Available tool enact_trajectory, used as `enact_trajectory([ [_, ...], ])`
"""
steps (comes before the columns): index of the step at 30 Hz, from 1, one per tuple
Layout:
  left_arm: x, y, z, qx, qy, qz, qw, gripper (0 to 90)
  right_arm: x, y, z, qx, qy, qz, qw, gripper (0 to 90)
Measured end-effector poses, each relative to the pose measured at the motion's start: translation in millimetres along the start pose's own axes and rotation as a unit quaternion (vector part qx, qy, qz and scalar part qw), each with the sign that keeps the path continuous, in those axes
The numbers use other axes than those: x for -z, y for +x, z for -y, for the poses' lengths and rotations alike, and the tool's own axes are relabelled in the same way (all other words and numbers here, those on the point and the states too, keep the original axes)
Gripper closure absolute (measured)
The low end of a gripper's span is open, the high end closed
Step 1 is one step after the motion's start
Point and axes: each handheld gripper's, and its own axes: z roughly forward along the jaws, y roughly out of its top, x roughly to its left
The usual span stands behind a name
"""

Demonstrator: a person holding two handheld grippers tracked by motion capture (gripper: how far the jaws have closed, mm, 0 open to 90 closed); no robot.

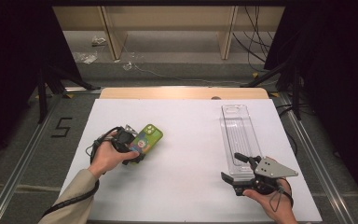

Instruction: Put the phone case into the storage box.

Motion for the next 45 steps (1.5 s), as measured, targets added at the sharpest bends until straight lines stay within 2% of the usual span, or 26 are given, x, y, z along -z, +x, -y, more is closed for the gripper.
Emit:
enact_trajectory([
  [13,7.0,-13.6,-0.5,-0.014,-0.027,0.009,0.9995,16.3,-0.2,0.3,-0.4,0.000,0.000,0.002,1.0000,16.9],
  [23,9.3,-19.7,3.5,-0.016,-0.050,0.016,0.9985,16.3,-0.6,0.3,-0.3,-0.001,0.001,0.003,1.0000,17.0],
  [36,12.3,-30.9,9.0,-0.026,-0.098,0.027,0.9944,16.2,-0.5,0.3,-1.3,-0.002,0.001,0.006,1.0000,16.9],
  [45,12.9,-34.7,12.1,-0.030,-0.120,0.027,0.9920,16.2,-1.2,0.6,-2.2,-0.003,0.001,0.006,1.0000,16.9],
])
